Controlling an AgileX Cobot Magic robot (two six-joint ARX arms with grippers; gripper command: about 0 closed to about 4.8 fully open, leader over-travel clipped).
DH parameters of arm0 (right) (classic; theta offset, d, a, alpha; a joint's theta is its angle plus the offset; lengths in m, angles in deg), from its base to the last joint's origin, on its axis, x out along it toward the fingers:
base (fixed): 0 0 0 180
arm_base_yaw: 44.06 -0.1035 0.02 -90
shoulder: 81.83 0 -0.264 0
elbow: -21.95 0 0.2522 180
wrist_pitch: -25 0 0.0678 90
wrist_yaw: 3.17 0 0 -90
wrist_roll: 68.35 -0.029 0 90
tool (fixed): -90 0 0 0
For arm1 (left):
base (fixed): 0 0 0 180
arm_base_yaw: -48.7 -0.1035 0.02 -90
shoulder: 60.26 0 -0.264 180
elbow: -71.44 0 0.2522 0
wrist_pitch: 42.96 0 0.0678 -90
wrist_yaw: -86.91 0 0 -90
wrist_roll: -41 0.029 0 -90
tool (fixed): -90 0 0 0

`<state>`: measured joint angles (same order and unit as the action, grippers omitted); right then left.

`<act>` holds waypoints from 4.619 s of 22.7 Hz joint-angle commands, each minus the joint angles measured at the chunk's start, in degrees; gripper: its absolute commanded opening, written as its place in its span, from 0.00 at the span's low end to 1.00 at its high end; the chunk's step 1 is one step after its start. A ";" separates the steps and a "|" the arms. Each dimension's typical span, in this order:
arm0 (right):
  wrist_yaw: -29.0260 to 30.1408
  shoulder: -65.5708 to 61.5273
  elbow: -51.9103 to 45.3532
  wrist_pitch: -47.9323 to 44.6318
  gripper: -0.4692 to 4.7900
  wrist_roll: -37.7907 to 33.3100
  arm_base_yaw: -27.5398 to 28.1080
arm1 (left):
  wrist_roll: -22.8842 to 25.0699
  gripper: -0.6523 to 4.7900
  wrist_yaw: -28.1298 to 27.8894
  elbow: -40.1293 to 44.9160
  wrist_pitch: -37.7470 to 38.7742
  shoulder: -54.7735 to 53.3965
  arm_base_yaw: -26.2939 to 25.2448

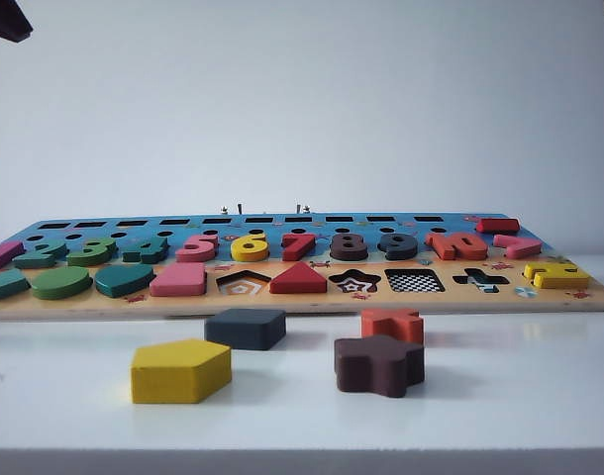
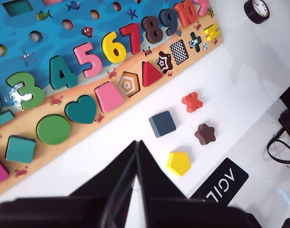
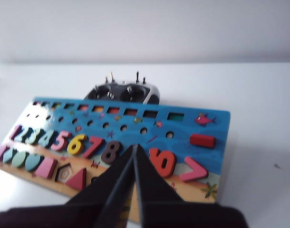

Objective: Insert the cube into the slot.

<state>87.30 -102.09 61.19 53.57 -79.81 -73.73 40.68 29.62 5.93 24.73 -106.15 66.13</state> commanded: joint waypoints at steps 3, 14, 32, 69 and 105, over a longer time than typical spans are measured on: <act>3.06 -9.22 7.50 7.58 0.12 9.33 -4.70 | -0.15 0.15 0.52 -0.28 1.99 -0.31 -0.04; 18.71 -29.46 24.65 21.14 0.34 21.66 -9.57 | -0.66 0.15 1.88 -0.28 2.45 -0.28 -0.04; 11.52 -51.23 29.46 17.62 0.86 26.62 -22.14 | -0.76 0.15 1.79 -0.28 -0.11 -0.24 -0.11; 8.28 -67.21 29.42 9.07 0.76 31.23 -25.55 | -0.55 0.15 1.77 -0.26 -1.73 -0.17 -0.13; 8.46 -68.61 29.31 9.03 0.58 31.21 -25.55 | -0.57 0.15 1.77 -0.26 -1.77 1.51 -0.11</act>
<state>95.75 -170.89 90.39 63.16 -48.79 -99.26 39.85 31.11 5.91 23.58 -105.01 66.04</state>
